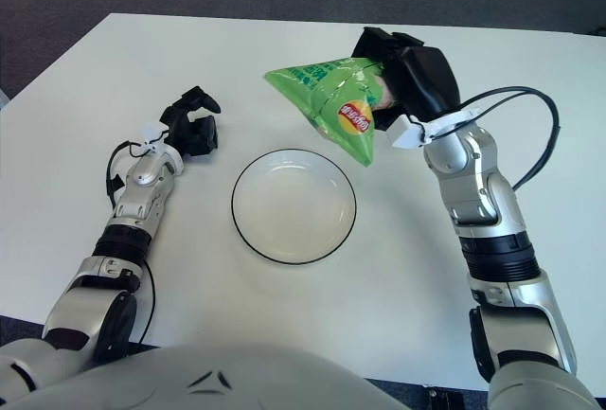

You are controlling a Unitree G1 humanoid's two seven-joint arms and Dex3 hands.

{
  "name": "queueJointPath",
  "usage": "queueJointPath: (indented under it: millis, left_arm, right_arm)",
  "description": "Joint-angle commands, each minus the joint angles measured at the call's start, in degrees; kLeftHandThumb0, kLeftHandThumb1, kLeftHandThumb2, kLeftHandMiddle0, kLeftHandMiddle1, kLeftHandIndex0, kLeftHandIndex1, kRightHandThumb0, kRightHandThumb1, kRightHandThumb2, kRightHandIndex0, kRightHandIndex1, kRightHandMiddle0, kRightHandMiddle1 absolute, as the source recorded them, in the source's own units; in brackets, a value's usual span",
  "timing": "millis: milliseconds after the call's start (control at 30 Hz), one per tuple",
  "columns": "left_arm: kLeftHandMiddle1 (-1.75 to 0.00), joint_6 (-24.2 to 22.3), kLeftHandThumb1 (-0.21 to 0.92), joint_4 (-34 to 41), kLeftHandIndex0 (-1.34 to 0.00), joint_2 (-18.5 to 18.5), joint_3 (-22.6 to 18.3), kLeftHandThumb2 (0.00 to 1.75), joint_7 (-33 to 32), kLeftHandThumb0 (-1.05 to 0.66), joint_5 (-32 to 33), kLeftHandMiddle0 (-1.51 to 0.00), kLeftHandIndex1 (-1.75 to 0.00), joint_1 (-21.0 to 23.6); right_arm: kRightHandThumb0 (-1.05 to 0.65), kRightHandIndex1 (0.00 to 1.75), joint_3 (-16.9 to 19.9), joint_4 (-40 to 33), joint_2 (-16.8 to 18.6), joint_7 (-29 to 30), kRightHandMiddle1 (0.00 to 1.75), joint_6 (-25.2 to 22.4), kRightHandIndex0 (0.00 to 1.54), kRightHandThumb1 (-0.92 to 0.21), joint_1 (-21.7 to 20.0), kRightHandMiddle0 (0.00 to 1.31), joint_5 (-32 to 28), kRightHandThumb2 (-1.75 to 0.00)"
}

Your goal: Put the snack into the plate.

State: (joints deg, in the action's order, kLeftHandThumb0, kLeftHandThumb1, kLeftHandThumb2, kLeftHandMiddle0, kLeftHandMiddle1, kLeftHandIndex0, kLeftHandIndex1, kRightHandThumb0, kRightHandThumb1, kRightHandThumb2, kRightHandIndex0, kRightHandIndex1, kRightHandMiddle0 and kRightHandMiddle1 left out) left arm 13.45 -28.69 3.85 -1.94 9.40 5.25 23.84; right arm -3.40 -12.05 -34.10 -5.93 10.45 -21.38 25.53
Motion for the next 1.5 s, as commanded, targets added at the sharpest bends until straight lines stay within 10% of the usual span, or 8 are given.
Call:
queueJointPath:
  millis: [0,400,1067,1467]
  left_arm:
    - [-1.75,-0.2,0.43,-1.8,-0.52,-1.4,0.4,1.18,0.1,-0.44,-0.2,-1.09,-1.75,-3.9]
    - [-1.75,0.1,0.44,-1.5,-0.52,-1.6,0.9,1.17,-0.2,-0.44,-0.3,-1.10,-1.75,-4.2]
    - [-1.75,0.0,0.43,-0.8,-0.52,-2.3,1.0,1.17,-1.0,-0.44,-0.5,-1.13,-1.75,-4.4]
    - [-1.75,0.2,0.43,-0.5,-0.52,-2.3,1.1,1.18,-1.2,-0.44,-0.7,-1.13,-1.75,-4.5]
  right_arm:
    - [0.00,1.67,-0.4,-2.8,1.1,-3.3,1.75,-0.5,0.89,0.02,0.3,0.63,-3.0,-1.68]
    - [0.00,1.65,-1.6,-5.9,3.5,-13.8,1.75,-0.3,0.88,-0.02,1.2,0.60,-14.1,-1.63]
    - [0.00,1.73,-4.6,-4.3,2.9,-20.9,1.75,4.8,0.82,-0.04,-0.5,0.60,-13.1,-1.64]
    - [-0.01,1.74,-5.5,-10.8,-0.1,-29.7,1.58,-5.4,0.85,-0.02,-0.5,0.68,-12.5,-1.61]
